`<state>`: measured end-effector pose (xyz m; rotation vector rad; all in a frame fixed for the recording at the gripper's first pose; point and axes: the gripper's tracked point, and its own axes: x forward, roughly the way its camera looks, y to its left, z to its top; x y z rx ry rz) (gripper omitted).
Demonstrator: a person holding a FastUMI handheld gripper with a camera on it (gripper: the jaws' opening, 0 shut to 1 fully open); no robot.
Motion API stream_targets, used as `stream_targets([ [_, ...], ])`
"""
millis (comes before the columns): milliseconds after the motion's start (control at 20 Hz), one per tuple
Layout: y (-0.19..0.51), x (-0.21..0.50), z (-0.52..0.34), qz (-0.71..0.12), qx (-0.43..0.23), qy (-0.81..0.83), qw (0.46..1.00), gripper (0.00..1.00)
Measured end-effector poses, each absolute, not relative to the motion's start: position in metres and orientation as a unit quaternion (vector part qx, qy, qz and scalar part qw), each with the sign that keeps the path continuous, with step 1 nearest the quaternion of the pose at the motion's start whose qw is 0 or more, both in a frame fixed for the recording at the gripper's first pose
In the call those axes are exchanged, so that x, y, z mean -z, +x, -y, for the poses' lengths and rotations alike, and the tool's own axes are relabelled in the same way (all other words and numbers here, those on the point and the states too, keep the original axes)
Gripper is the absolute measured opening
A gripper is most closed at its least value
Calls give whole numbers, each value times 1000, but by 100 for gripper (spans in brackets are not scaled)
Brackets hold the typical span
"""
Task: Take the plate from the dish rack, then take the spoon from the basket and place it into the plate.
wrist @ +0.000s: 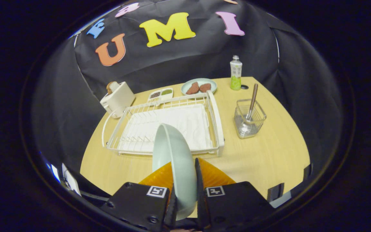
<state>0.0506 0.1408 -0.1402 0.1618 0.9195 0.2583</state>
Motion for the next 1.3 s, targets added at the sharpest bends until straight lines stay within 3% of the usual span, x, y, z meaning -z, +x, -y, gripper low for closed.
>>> stream_targets([
  [700, 31, 231, -144, -484, -177, 261, 816, 32],
  [900, 40, 243, -145, -495, -176, 268, 808, 41],
  [1300, 50, 237, -121, -466, -150, 227, 842, 57],
])
